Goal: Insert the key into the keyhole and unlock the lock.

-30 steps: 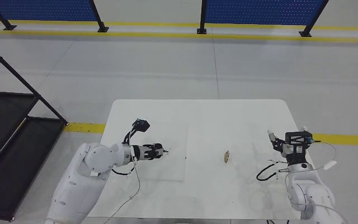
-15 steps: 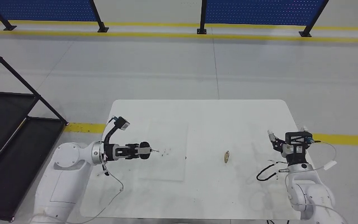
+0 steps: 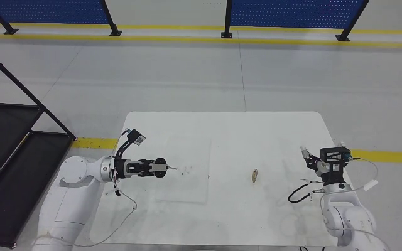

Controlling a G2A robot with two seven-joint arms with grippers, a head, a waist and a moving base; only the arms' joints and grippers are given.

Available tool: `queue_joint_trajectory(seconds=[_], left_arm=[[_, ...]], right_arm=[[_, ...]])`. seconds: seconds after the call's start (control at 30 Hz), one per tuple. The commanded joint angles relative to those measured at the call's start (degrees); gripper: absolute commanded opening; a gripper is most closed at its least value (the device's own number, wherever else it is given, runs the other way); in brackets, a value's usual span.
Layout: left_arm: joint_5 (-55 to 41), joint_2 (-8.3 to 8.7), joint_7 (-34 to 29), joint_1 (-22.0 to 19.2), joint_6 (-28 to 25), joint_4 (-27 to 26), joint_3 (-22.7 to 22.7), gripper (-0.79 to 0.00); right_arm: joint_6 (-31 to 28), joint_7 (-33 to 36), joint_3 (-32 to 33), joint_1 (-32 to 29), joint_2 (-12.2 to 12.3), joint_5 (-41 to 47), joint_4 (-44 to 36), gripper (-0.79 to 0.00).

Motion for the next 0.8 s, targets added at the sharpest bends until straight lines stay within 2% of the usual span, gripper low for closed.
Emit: queue_joint_trajectory(seconds=[0.0,0.13,0.2,0.3,0.5,0.77], left_arm=[[0.0,0.0,0.0,0.0,0.0,0.0,0.0,-0.785],[0.0,0.0,0.0,0.0,0.0,0.0,0.0,-0.785],[0.0,0.0,0.0,0.0,0.0,0.0,0.0,-0.785],[0.0,0.0,0.0,0.0,0.0,0.0,0.0,-0.785],[0.0,0.0,0.0,0.0,0.0,0.0,0.0,-0.785],[0.0,0.0,0.0,0.0,0.0,0.0,0.0,-0.785]], right_arm=[[0.0,0.0,0.0,0.0,0.0,0.0,0.0,0.0],[-0.2,0.0,-0.1,0.0,0.0,0.2,-0.1,0.0],[-3.9,0.9,-1.7,-0.1,-0.1,2.3,-0.1,0.0],[-8.5,5.5,-5.1,0.1,0.0,-1.5,-0.1,0.0],[-10.5,11.2,-10.6,1.1,-0.4,-2.4,-0.4,0.0],[-9.4,29.8,-13.9,2.8,-0.8,1.3,-9.2,0.0]])
